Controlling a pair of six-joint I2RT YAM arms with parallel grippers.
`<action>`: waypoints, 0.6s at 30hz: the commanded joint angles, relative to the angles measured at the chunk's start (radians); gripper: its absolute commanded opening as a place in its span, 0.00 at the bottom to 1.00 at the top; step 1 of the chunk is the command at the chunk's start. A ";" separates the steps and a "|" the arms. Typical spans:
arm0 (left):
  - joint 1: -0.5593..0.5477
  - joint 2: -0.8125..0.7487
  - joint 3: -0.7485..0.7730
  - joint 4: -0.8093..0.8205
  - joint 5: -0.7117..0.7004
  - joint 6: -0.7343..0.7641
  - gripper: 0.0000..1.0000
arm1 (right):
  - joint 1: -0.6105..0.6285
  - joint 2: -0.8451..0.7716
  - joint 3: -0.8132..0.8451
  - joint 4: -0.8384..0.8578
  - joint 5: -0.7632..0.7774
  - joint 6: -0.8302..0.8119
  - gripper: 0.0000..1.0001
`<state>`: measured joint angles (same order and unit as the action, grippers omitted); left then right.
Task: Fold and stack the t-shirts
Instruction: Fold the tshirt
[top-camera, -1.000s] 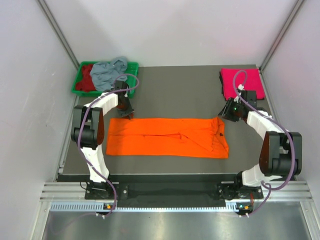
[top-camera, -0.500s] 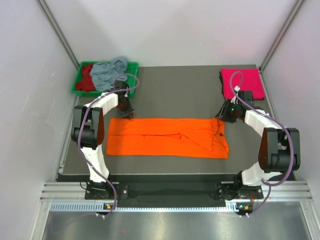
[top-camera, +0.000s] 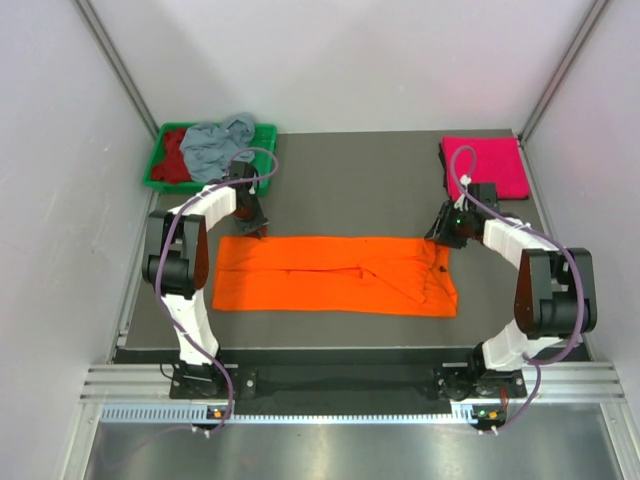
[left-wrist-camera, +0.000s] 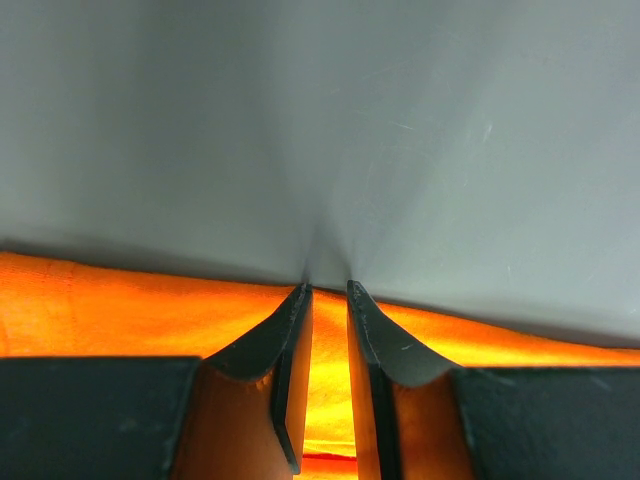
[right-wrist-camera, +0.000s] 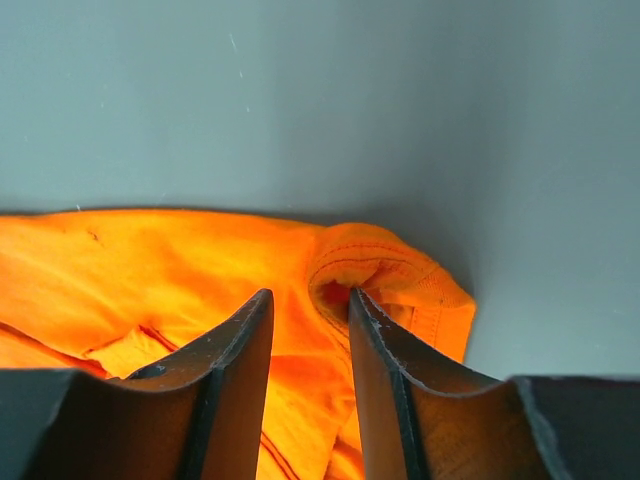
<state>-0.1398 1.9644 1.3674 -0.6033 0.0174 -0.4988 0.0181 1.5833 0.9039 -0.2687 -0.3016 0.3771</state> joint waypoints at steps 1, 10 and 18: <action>0.023 0.056 -0.014 -0.027 -0.102 0.017 0.26 | 0.011 0.010 0.012 0.066 -0.002 -0.007 0.36; 0.040 0.085 -0.014 -0.032 -0.171 0.016 0.26 | -0.007 0.020 -0.051 0.132 0.122 0.017 0.00; 0.059 0.103 -0.019 -0.026 -0.181 0.002 0.25 | -0.050 0.027 -0.106 0.128 0.173 0.052 0.00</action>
<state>-0.0978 1.9835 1.3872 -0.5858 -0.0814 -0.5030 -0.0048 1.6119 0.8162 -0.1684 -0.1810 0.4206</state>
